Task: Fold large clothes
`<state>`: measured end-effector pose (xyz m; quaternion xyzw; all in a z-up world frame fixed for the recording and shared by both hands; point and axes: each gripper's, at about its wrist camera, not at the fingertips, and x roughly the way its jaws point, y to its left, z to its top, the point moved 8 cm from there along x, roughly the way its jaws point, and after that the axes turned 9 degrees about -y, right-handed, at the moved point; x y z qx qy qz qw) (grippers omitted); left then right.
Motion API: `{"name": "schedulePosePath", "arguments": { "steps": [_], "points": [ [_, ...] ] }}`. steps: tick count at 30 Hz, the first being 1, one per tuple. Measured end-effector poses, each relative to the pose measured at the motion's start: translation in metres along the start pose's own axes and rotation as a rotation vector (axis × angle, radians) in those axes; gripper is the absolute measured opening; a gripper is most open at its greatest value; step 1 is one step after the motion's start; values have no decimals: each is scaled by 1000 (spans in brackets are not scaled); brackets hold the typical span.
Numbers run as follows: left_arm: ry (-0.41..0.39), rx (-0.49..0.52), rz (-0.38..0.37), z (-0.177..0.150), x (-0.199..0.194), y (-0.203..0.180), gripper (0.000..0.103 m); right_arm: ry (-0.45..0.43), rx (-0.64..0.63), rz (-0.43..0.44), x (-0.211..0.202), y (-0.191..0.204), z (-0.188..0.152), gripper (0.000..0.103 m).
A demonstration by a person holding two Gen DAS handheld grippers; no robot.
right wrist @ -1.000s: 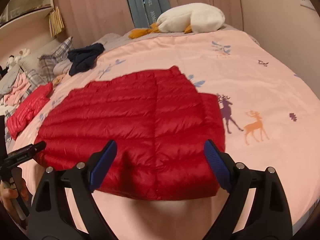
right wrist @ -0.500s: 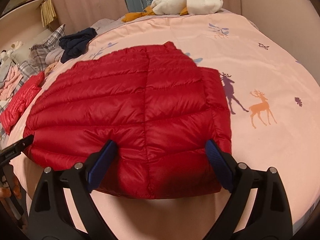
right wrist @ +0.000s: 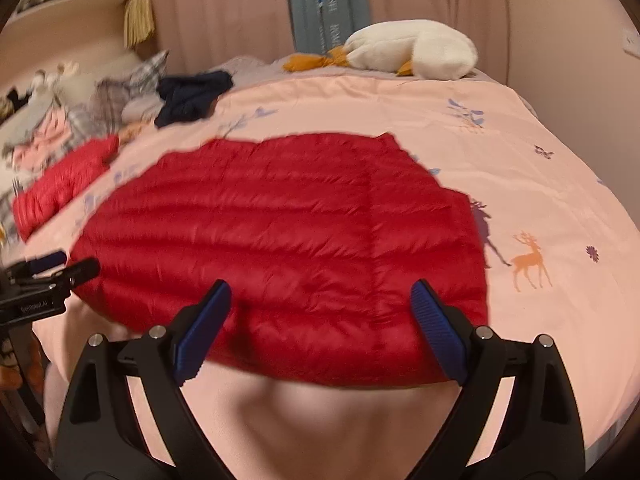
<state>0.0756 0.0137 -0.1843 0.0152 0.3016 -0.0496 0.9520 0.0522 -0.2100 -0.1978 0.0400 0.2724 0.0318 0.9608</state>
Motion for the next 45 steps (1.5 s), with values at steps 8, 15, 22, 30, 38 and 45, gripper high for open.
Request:
{"name": "schedulePosePath", "arguments": {
  "steps": [8,15,22,30,38,45],
  "points": [
    [78,14,-14,-19,24,-4,102,89,22,1,23,-2,-20,93],
    [57,5,-18,-14,12,-7,102,35,52,33,4,3,-5,93],
    [-1,48,-42,1,1,-27,102,-12,-5,79,-2,24,7,93],
    [54,90,-49,-13,21,-39,102,77,-37,56,25,32,-16,95],
    [73,62,-67,-19,23,-36,102,71,-7,74,20,31,-18,95],
    [28,24,-20,-8,9,-13,102,-5,55,52,-5,7,1,95]
  ]
}}
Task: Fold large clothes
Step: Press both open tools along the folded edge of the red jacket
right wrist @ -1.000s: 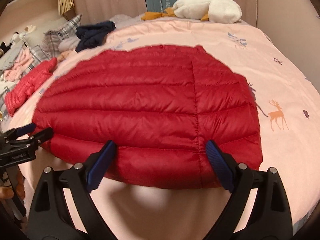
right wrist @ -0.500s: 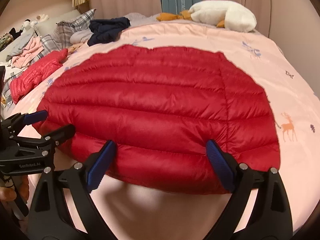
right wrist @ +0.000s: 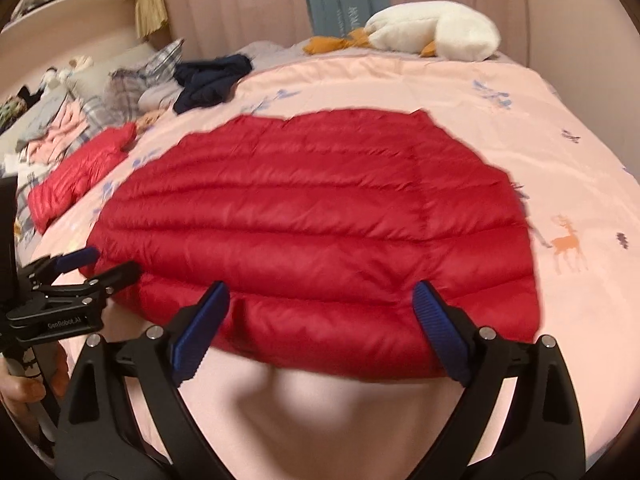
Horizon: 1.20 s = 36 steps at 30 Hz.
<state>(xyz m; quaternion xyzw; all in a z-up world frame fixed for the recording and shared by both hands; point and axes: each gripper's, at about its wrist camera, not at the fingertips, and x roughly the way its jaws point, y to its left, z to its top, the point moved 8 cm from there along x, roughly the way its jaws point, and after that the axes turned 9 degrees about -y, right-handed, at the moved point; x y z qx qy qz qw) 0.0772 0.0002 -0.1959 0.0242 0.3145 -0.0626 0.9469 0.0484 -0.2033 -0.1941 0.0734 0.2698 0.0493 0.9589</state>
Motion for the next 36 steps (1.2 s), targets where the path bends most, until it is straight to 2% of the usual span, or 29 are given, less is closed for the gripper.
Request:
{"name": "schedulePosePath", "arguments": {
  "steps": [3,5,13,21,29,36],
  "points": [
    [7,-34,20,0,3,13,102,3,17,-32,0,-14,0,95],
    [21,-44,16,-2,7,15,102,48,28,-59,9,-23,-9,95],
    [46,-33,9,-9,13,15,102,87,32,-58,22,-23,-22,95],
    [28,-38,28,-7,6,23,102,60,51,-53,8,-27,-14,94],
    [40,-44,28,-11,13,26,102,87,42,-53,18,-27,-23,95],
    [35,-62,31,-9,5,32,102,66,73,-47,5,-31,-14,94]
  ]
}}
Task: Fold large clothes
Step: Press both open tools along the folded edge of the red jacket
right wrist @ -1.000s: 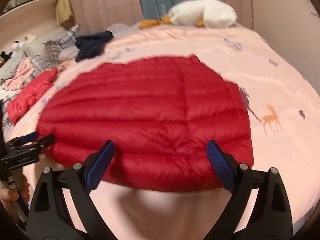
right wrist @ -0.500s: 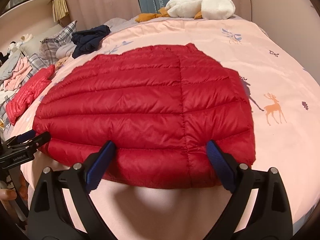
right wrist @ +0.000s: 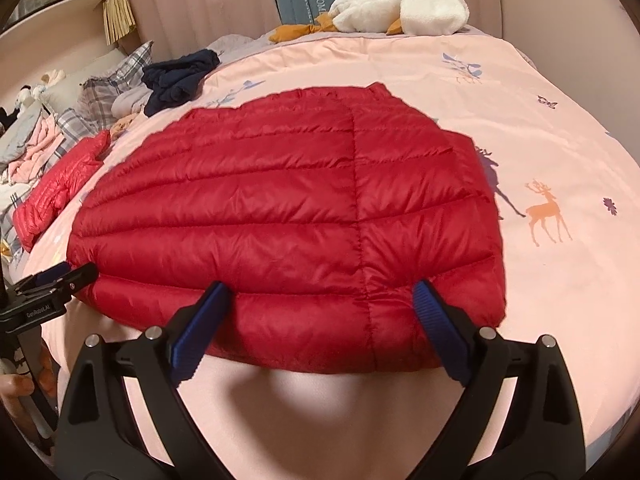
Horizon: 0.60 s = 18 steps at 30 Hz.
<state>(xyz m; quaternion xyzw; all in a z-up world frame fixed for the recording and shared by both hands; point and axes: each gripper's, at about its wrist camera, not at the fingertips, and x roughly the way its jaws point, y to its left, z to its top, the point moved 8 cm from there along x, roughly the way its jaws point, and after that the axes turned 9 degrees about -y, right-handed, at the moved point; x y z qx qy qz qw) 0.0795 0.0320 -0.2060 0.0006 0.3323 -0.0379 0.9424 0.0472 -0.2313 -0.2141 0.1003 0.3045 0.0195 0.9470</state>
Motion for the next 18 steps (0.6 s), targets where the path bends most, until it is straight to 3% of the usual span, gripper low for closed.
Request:
{"name": "schedulePosePath", "arguments": {
  "steps": [18],
  "points": [
    [36,-31,-29,-10,10,6,102,40,27,28,13,-5,-12,95]
  ]
}}
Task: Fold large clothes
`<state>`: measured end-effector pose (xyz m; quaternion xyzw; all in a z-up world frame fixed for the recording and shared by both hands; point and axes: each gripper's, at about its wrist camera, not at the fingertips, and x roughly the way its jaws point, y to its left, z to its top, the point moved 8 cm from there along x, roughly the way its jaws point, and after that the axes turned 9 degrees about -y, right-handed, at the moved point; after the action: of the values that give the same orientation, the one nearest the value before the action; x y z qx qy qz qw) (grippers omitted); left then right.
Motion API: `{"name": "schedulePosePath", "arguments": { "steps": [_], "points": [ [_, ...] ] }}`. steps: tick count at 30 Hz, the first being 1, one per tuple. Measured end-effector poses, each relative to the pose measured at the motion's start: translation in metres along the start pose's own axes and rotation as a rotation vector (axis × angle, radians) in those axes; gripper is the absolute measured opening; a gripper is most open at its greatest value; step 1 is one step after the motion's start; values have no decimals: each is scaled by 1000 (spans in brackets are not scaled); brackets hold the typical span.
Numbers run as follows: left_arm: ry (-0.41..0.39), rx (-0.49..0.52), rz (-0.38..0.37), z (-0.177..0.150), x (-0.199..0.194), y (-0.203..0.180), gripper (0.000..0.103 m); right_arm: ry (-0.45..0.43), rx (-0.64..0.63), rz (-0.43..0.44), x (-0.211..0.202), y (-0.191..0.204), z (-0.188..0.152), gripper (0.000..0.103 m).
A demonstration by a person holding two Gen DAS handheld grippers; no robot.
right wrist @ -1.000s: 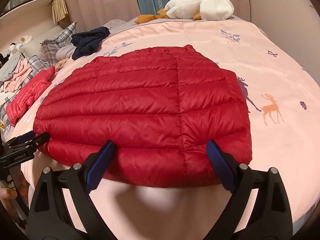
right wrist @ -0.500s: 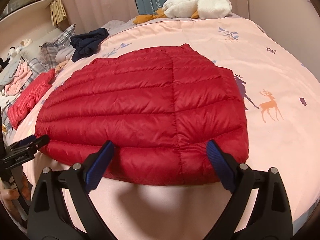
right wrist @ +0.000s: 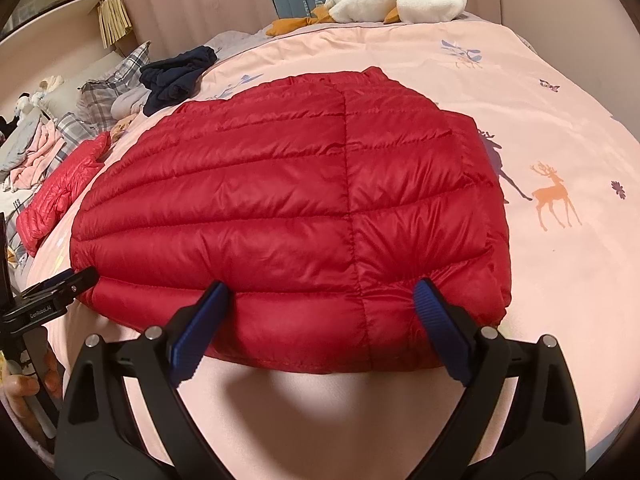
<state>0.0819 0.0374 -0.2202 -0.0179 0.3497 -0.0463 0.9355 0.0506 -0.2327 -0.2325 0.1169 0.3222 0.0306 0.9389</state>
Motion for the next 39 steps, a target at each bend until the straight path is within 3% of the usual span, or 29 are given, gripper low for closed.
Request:
{"name": "schedulePosePath", "arguments": {
  "steps": [5,11,19,30,39],
  "points": [
    [4,-4,-1,0,-3,1,102,-2,16,11,-4,-2,3,95],
    [-38,-46,-12,11,-23,11,102,-88,67,76,-32,-5,24,95],
    [-52,-146,-2,32,-23,43,102,-121,199,60,-40,-49,48,99],
    [-6,-207,-42,50,4,60,102,-16,300,43,-15,-95,53,101],
    [121,-366,-230,45,42,69,102,116,421,107,21,-114,40,101]
  ]
}}
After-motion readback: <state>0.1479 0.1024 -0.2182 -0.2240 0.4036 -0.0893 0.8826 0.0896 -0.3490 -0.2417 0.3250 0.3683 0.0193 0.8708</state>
